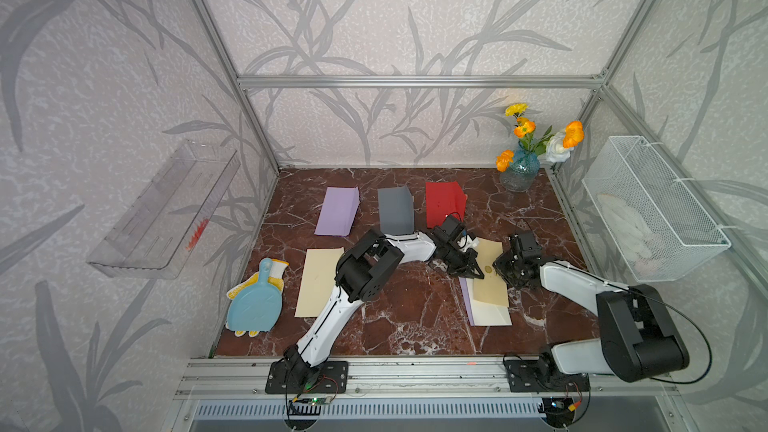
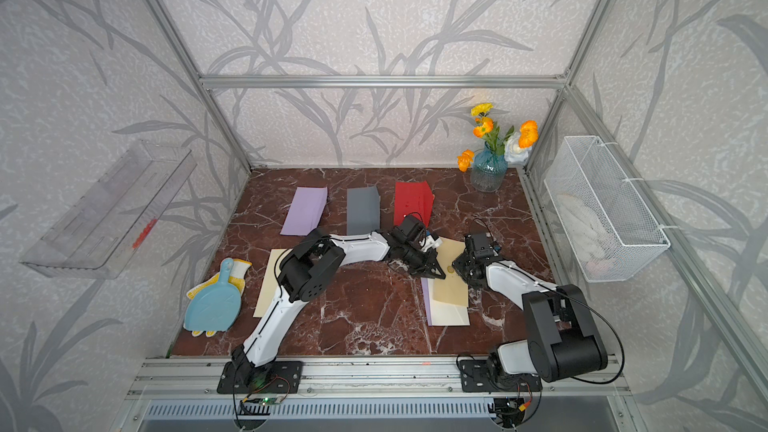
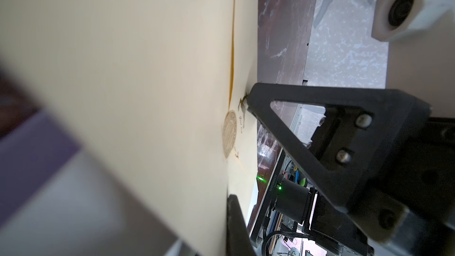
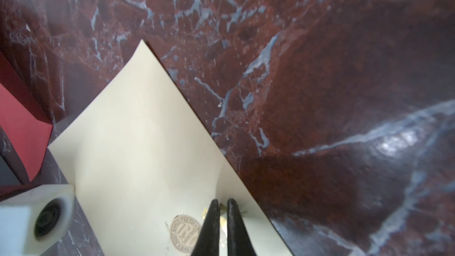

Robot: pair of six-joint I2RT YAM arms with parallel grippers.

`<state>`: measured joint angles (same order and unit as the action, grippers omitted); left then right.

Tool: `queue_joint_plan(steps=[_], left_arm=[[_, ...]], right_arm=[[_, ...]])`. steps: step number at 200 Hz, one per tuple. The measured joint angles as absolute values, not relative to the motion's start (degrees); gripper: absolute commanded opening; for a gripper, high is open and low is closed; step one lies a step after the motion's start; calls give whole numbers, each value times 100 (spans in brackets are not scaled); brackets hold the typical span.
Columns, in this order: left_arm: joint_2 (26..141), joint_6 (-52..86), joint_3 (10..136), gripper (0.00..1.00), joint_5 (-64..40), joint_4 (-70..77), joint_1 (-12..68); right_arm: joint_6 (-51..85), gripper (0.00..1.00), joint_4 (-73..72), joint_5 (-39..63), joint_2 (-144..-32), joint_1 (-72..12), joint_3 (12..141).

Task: Open the envelope
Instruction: Pick up the envelope from the envelope.

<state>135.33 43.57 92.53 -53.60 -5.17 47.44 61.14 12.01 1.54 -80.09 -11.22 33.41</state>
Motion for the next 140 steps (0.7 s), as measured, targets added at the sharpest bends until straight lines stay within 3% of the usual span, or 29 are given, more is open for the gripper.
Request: queue_joint_plan(steps=[81,140], left_arm=[[12650,3603,9002,0,-5166,-578,4574],[11633,3028,8569,0,-4991,-609,4250]], right_arm=[[5334,33,2001,-440,-6530,-1680,3903],[4757,40,2014,-895,-6532,-2285,4508]])
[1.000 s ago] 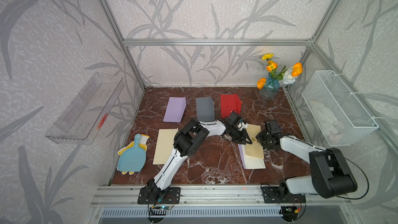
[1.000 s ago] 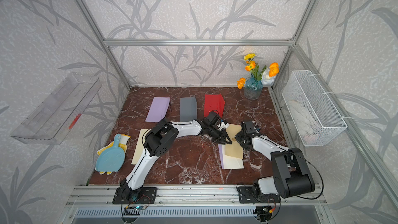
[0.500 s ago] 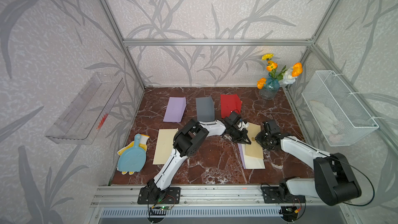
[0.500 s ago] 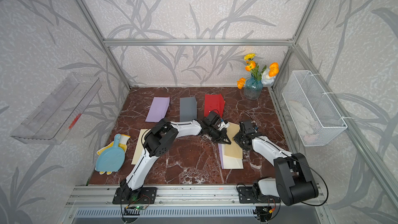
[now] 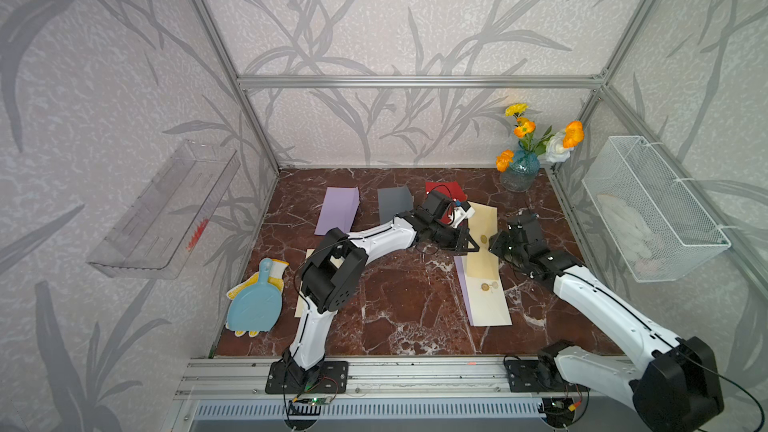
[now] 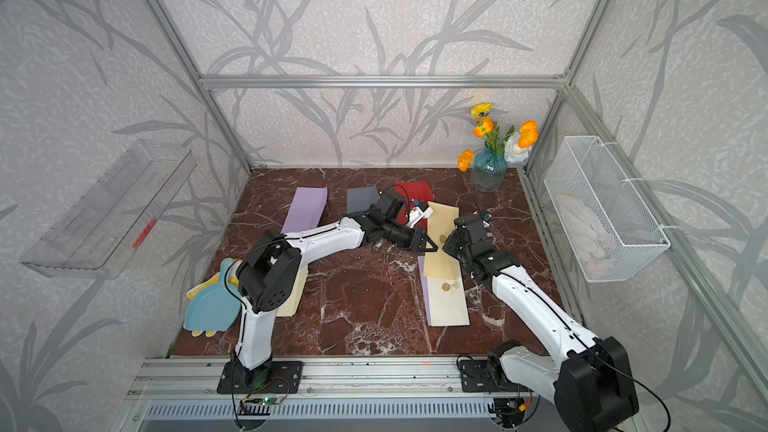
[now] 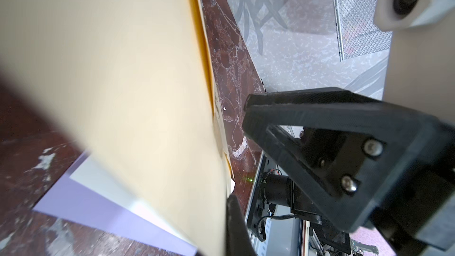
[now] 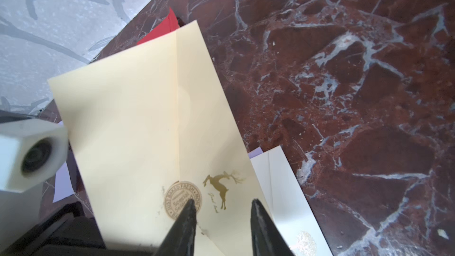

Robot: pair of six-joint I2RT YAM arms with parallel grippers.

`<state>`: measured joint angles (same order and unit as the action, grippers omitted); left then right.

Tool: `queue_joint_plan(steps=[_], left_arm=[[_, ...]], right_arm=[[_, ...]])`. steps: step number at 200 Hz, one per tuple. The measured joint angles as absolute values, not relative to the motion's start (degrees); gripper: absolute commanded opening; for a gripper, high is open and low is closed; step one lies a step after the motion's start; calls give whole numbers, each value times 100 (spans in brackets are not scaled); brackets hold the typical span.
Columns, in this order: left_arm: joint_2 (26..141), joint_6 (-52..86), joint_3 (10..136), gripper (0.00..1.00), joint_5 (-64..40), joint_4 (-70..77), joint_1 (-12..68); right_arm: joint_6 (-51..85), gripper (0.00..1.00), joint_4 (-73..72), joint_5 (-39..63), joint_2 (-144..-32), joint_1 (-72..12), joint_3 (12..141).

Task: Open the envelope
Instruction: Pick up the envelope from the envelope.

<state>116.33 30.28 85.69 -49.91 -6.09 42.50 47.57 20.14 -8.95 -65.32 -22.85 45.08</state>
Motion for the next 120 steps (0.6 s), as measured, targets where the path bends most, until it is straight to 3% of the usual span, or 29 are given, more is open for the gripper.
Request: queue_joint_plan(steps=[60,93,120], left_arm=[[11030,2845,7736,0,-4751,-558,3872],[10803,2797,7430,0,-4746,-502,3533],[10503,2759,7159,0,-4779,-390,3120]], right_arm=[[4077,52,1863,-1138,-7063,-2860,5249],[3474,62,1446,-539,-7634,-2923,5649],[3111,64,956,139,-8038,-2934,5747]])
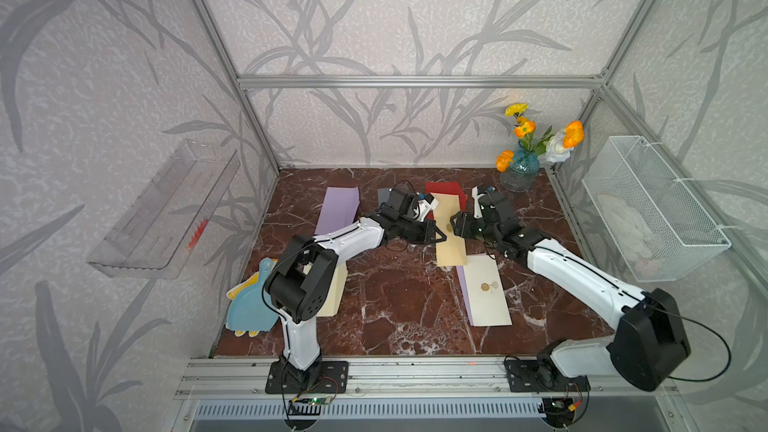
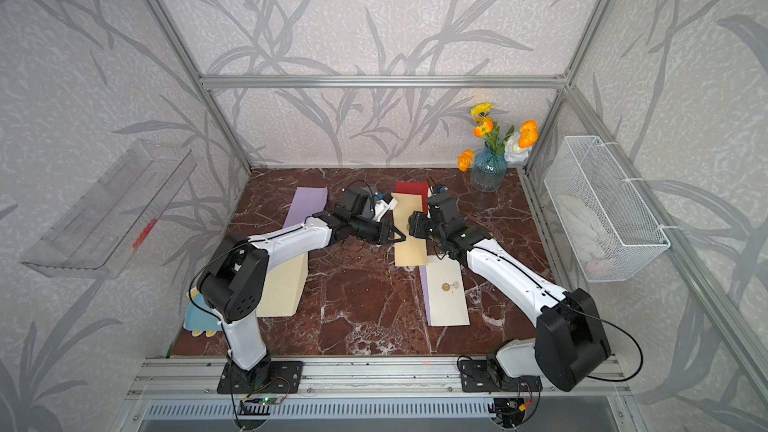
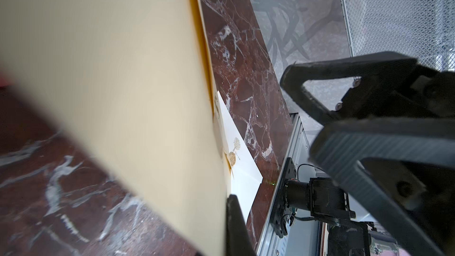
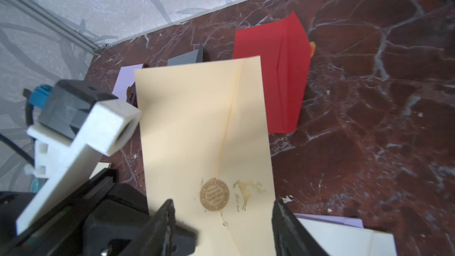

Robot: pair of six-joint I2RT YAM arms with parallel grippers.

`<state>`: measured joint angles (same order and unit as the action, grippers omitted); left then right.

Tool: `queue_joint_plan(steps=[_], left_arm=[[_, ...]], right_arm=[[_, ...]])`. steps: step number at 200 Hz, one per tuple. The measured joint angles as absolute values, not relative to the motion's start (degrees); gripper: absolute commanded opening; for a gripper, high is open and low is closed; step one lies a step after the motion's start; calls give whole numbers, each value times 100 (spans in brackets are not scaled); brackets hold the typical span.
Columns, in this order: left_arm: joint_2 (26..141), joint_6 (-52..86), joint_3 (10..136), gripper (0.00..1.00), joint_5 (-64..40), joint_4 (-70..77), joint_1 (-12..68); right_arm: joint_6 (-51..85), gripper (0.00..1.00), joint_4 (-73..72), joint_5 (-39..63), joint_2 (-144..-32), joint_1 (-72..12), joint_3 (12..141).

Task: Open the envelope
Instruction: Pick up the envelope from the envelope.

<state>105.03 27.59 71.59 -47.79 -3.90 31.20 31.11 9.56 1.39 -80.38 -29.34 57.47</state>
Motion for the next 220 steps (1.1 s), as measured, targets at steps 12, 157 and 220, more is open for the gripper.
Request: queue_joint_plan(steps=[12,157,220], left_arm=[[10368,2742,7059,0,-4821,-325,2952],[9386,3350,5505,0,-5758,1841,1955],[9253,3426,5422,0,-6178,2427,1986]], right_arm=[[3004,65,738,405,-8143,-2934,5747],[3039,65,-1361,2987,-8619,-2032,5682],[3990,54,-2462,4370,-9596,-1922,5730]])
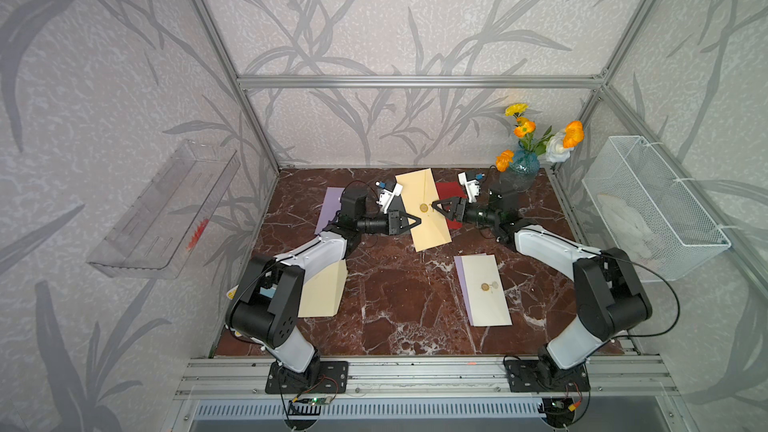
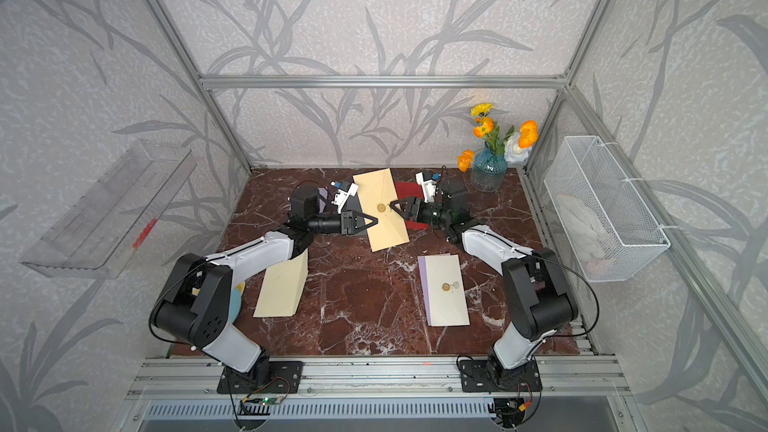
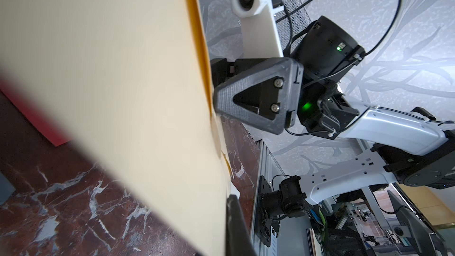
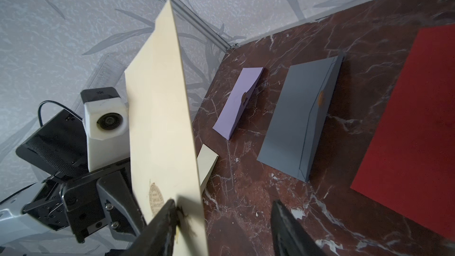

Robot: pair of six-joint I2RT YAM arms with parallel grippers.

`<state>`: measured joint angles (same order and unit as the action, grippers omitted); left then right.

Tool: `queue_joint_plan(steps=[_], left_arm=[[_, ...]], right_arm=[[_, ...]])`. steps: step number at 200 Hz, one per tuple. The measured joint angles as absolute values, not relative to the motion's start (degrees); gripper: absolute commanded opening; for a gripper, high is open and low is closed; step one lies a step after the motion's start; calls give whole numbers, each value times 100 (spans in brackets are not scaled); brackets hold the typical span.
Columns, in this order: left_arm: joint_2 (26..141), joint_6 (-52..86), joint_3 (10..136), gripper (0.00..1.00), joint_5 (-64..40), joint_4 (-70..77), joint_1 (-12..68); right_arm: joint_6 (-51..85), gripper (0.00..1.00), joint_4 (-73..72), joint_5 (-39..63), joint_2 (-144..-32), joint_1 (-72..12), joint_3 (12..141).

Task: Open the envelope
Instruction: Pick up the envelope from the envelope.

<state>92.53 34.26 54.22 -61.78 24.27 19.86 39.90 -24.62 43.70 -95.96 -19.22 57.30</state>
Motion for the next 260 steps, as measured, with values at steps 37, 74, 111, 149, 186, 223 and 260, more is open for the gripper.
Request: queue_joint_plan(steps=[37,74,111,149,186,223,260], left_arm=[[9277,3433,5422,0,-6195,2434,1981],[9404,3463,5424,0,-6198,2445,1953],[9559,3583,5430,2,-6200,2467,1894],[9559,3743,5454,29,-6165,2630,1826],[9559,4073,5465,37,-6082,3074,1653],[9609,4663,5465,36,-5961,3929,1476],[10055,5443,5465,35,-5966,4969,1446]], right_arm=[[4431,28,-3015,4838,-9749,-1922,5745],[4840,3,-3588,5196,-9870,-1911,5782],[5041,0,-3774,5345,-9944,-1911,5787],[5103,0,-3876,5395,-9944,-1903,5787],[5100,0,-3876,5457,-9944,-1914,5723],[5098,0,-3876,5478,-9942,-1914,5623],[5144,0,-3929,5509,-9942,-1914,5546]])
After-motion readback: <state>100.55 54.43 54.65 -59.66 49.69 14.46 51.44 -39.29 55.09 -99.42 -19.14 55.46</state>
